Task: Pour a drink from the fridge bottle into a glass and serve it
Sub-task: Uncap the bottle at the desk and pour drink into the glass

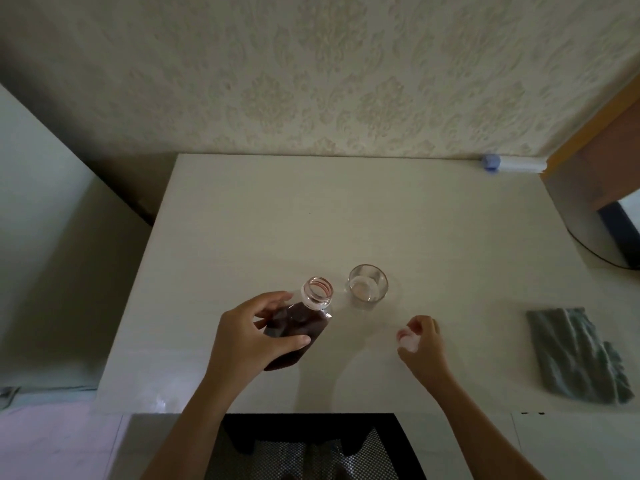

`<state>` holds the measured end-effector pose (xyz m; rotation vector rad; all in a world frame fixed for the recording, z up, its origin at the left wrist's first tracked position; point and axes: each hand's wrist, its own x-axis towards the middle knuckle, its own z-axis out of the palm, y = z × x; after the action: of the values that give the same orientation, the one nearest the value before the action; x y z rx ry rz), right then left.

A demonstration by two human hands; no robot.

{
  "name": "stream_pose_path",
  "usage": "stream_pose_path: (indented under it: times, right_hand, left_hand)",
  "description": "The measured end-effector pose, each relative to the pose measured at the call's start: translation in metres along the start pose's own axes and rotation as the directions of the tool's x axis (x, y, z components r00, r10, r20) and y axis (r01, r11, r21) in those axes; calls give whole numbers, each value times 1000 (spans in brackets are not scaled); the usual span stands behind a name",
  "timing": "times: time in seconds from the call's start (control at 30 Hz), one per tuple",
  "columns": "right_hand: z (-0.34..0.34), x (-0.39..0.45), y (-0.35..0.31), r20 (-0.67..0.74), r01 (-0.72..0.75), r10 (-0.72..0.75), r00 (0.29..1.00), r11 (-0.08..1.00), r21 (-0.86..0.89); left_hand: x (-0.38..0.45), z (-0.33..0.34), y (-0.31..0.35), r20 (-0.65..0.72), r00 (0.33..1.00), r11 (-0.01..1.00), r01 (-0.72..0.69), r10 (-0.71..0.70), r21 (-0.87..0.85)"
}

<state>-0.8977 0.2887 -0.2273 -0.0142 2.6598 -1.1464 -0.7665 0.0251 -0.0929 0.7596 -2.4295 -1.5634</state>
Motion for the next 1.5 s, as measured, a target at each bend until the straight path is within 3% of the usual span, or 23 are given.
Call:
stream_pose_path:
  times: [0.23, 0.33, 0.43, 0.5, 0.6, 0.77, 1.17, 1.5]
  right_hand:
    - [-14, 8, -20, 159, 7, 39, 987, 960, -279]
    - [-17, 19, -50, 140, 214, -175, 975, 915, -343]
    - [-9, 32, -79, 173, 436, -400, 900, 821, -368]
    - [0, 41, -92, 253, 515, -448, 857, 751, -414]
    - [11, 48, -99, 359, 506, -373, 856, 744, -436]
    - [14, 49, -99, 345, 418, -302, 888, 843, -337]
    - [7, 23, -137, 351, 539, -419, 837, 743, -397]
    - [3, 12, -145, 385, 561, -420, 822, 712, -421]
  left_hand:
    - [6, -1, -5, -20, 1000, 999, 18, -17, 34]
    - [10, -3, -9, -23, 1000, 997, 19, -17, 71]
    - [14, -5, -9, -23, 1000, 989, -6, 10, 149]
    - [18, -6, -7, -21, 998, 971, -45, 51, 235]
    - [23, -8, -1, -22, 995, 936, -82, 95, 343]
    - [31, -7, 7, 23, 992, 876, -121, 125, 467]
    - [41, 7, 19, 211, 974, 741, -200, 81, 641]
    - [36, 7, 22, 243, 968, 695, -218, 64, 685]
